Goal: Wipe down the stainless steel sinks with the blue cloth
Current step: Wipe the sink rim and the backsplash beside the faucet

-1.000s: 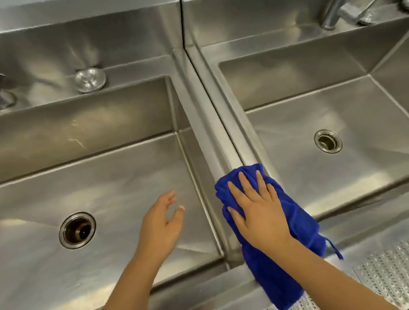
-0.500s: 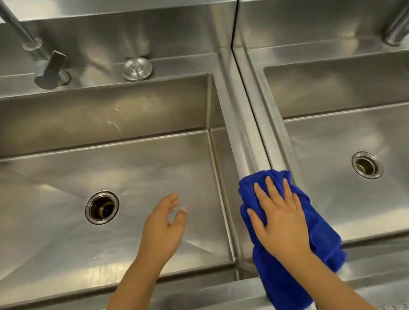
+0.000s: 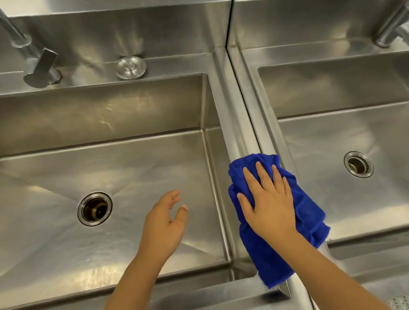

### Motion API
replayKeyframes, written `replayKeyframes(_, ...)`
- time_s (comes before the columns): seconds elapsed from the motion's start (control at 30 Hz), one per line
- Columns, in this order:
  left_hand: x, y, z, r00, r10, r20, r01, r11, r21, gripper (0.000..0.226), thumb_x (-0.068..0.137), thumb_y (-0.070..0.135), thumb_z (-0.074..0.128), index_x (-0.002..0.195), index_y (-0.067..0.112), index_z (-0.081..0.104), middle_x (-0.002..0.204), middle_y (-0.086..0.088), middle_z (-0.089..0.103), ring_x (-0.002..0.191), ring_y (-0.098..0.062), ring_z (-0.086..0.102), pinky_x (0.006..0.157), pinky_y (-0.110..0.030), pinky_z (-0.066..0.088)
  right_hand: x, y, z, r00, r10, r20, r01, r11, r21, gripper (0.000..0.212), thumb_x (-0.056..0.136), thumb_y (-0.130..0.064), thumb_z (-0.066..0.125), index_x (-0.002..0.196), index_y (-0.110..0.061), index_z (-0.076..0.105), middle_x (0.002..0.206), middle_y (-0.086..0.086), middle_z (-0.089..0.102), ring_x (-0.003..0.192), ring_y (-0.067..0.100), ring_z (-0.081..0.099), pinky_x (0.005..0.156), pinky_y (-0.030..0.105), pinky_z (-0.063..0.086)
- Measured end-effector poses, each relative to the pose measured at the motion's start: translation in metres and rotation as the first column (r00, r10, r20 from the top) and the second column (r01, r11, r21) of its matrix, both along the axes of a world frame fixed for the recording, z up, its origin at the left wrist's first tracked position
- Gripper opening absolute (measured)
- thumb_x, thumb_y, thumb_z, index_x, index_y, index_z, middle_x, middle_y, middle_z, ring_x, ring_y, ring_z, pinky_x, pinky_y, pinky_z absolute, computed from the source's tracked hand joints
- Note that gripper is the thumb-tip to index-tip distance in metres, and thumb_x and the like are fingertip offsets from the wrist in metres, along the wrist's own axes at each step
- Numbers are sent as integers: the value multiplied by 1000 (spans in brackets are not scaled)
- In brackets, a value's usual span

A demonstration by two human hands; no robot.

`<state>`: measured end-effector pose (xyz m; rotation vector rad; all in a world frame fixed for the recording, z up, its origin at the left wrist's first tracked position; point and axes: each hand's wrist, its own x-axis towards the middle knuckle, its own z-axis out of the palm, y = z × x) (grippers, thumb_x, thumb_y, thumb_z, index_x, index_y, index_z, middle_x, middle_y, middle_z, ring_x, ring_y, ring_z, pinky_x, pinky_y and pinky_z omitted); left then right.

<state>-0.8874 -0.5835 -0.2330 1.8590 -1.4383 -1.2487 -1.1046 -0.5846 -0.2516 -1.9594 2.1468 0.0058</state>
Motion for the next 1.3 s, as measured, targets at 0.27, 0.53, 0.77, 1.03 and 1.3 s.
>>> replayKeyframes(0.27,4,-4,2,1000,25,1,-25,1000,0,42,96,12,53,137,14,48,135,-1,55,125,-15,48,98,-19,31,5,-58,3,998,-13,-63,20,994,110,59,100,-46,31,153,-29,12,162,4,5,147,35,1,116,51,10)
replayKeyframes(0.53,10,-6,-4,999,35,-29,-35,999,21,42,96,12,53,137,15,48,135,0,55,126,-13,47,97,-19,31,4,-31,3,1000,-27,11,27,1000,-15,53,100,-43,35,150,-24,31,158,8,23,147,35,12,115,50,18)
replayKeyframes(0.77,21,-21,-6,999,29,-25,-29,999,16,41,96,13,54,137,16,48,135,1,55,126,-12,47,97,-18,31,5,-70,-5,996,-44,-82,49,997,58,56,101,-44,32,153,-29,16,162,2,9,148,32,4,116,50,12)
replayKeyframes(1.03,17,-62,4,996,-86,17,87,994,-68,44,97,18,53,140,15,46,139,1,52,129,-13,46,102,-19,31,15,-116,11,995,-98,-9,98,990,105,58,100,-43,37,153,-26,18,161,6,8,147,34,1,116,52,12)
replayKeyframes(1.3,11,-98,-1,999,-43,15,44,995,-85,46,97,19,53,142,17,43,141,3,51,119,-7,49,97,-18,33,13,-115,-3,991,-68,-114,73,996,49,57,101,-43,32,153,-30,15,162,1,8,148,31,6,113,50,18)
